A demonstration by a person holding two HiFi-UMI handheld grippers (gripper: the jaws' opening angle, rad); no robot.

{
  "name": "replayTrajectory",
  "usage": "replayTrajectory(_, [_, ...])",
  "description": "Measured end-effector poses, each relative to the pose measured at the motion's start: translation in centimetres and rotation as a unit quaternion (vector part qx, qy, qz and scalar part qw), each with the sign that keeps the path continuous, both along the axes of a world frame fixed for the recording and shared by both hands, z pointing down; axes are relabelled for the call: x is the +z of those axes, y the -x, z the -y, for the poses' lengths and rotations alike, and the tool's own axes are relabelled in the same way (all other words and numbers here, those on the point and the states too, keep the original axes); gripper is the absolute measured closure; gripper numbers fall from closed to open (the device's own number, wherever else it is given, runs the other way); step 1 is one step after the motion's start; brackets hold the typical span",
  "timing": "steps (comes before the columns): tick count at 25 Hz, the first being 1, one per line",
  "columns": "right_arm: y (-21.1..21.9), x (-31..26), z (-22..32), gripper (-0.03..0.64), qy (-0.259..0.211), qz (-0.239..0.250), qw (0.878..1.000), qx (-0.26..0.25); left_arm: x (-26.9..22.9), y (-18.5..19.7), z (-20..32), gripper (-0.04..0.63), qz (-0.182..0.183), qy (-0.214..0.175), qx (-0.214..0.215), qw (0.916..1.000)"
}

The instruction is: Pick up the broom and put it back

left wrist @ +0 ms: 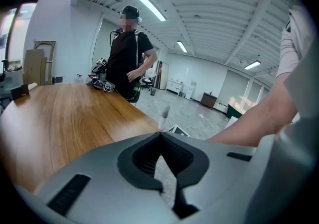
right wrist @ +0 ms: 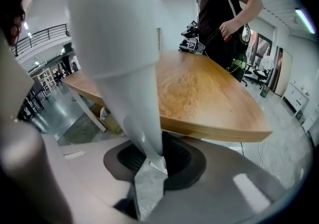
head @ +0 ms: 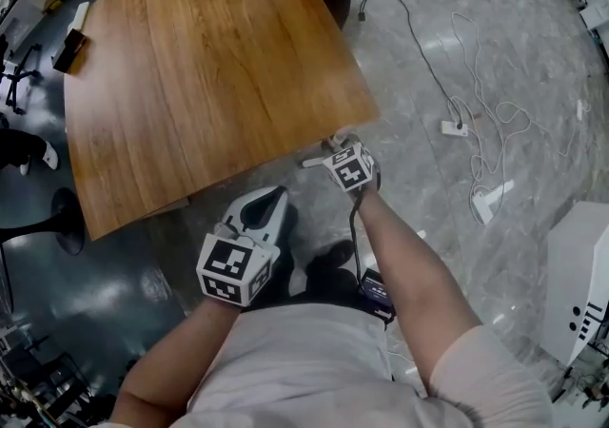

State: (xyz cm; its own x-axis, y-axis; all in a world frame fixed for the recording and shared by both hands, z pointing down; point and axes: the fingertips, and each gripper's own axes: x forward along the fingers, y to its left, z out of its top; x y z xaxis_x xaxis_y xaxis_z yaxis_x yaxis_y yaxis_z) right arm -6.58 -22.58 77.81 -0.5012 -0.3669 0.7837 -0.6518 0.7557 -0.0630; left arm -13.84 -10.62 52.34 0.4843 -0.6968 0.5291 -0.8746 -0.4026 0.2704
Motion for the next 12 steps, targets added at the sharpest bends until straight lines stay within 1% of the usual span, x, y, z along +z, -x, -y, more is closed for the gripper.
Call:
replayTrajectory(3, [-0.9,-0.4,-0.8,0.538,0.006,-0.008,1.0,-0.002,0.0,0.2,0.5,0.591,-0.007,-0.001,-0.002,1.0])
replayTrajectory(6, [-2.6,-1.2,-2.2,0.54,0.012,-0.007,1.0,0.009,-0.4,0.0,0.8,0.591,-0.018,-0.002,0.003,0.9998])
replayTrajectory(9, [-3.9,-3.0,-3.3,0.538,0.014,-0.007,1.0,0.017,-1.0,-0.7,1.3,0.591,-0.028,-0.007,0.012,0.9995])
replayTrajectory(12, [-5.1,-3.7,-4.5,0.54,0.025,-0.023,0.999,0.009,-1.4,-1.7,1.8,0.591,-0.037,-0.013,0.019,0.999])
